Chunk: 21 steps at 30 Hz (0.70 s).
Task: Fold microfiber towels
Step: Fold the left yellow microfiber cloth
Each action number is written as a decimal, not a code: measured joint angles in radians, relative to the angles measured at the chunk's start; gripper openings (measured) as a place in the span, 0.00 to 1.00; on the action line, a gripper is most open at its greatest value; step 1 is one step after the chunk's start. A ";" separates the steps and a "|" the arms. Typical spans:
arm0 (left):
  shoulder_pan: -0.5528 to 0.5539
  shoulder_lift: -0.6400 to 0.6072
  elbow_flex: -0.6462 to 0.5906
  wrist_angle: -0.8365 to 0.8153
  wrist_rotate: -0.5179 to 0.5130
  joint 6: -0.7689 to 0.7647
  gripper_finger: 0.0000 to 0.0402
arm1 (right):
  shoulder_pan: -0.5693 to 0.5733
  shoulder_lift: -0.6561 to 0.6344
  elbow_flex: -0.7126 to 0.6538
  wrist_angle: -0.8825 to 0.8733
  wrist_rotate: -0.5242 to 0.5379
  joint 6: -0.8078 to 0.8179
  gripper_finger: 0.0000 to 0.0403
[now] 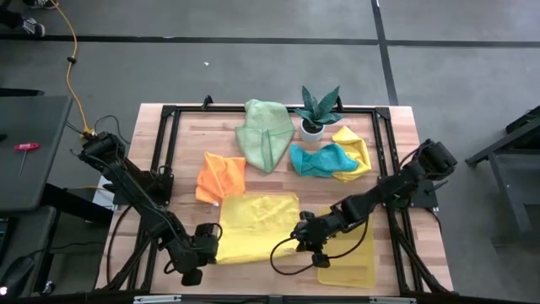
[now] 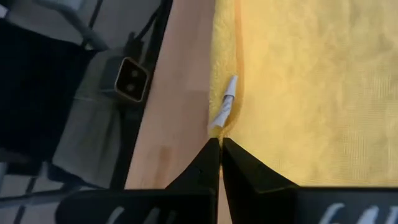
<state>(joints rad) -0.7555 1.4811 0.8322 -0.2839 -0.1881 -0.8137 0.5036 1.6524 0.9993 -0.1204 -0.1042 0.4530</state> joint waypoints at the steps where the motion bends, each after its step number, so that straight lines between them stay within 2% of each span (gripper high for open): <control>1: 0.000 0.000 0.000 0.008 0.015 0.003 0.00 | 0.002 0.000 0.000 0.005 -0.008 0.000 0.00; 5: 0.000 0.000 0.000 0.044 0.059 0.038 0.00 | 0.002 0.002 0.000 0.015 -0.069 0.015 0.00; 10: 0.018 0.000 0.000 0.053 0.097 0.067 0.00 | 0.002 0.011 0.000 0.020 -0.089 0.022 0.00; 15: 0.040 0.000 0.000 0.060 0.139 0.085 0.00 | 0.003 0.047 0.000 0.055 -0.182 0.045 0.00; 21: 0.045 0.000 0.000 0.168 0.230 0.099 0.00 | 0.002 0.085 0.000 0.074 -0.216 0.045 0.00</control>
<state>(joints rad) -0.7109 1.4811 0.8326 -0.1160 0.0414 -0.7147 0.5056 1.7378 0.9997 -0.0466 -0.3199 0.4984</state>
